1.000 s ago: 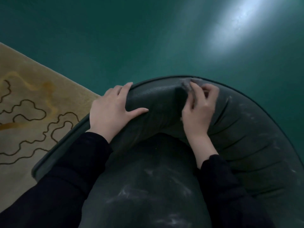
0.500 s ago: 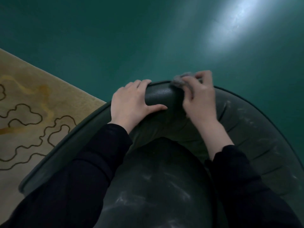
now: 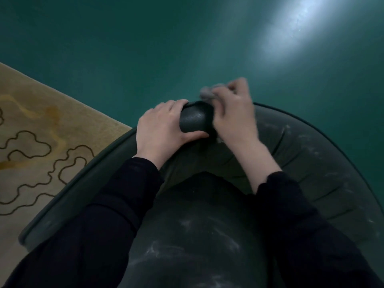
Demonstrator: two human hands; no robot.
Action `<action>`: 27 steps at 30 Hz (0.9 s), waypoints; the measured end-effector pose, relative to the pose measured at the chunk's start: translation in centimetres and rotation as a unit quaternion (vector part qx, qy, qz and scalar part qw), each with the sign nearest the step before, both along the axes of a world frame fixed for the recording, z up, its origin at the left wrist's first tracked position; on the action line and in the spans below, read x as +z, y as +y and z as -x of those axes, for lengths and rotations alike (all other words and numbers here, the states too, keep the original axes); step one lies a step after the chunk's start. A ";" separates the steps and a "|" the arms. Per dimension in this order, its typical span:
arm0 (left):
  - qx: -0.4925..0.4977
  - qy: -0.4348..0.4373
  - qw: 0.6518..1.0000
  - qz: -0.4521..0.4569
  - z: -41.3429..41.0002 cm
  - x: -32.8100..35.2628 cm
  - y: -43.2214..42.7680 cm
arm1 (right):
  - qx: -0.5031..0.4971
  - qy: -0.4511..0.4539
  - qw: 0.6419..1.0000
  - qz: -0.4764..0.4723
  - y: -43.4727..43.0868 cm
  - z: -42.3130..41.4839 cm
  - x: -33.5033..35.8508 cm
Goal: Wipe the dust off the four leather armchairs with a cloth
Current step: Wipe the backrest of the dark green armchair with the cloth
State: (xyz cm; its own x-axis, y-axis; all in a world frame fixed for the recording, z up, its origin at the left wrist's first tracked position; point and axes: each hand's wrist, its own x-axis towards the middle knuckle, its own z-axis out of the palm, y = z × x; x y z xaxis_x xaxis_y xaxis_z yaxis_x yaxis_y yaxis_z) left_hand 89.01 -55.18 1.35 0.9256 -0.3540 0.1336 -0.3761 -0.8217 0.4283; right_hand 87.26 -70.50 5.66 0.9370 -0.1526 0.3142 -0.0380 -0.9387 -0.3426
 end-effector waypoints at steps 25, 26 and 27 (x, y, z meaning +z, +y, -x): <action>-0.113 -0.087 0.990 -0.007 0.6 -0.6 -6.4 | -0.100 -0.094 0.991 -0.005 -7.2 9.9 -2.8; -0.111 -0.089 0.990 -0.007 0.6 -0.6 -6.5 | -0.109 -0.112 0.988 -0.014 -7.1 9.0 -2.3; -0.109 -0.092 0.990 -0.006 0.6 -0.6 -6.5 | -0.105 -0.126 0.986 -0.021 -6.9 8.0 -1.9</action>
State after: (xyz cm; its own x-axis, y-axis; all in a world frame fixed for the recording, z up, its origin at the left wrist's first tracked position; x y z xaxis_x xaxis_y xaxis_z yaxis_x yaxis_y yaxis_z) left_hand 88.43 -61.70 0.79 0.7875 -0.5459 0.2862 -0.6158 -0.7171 0.3264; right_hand 79.30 -77.36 3.74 0.7762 -0.3537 0.5219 -0.1394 -0.9036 -0.4050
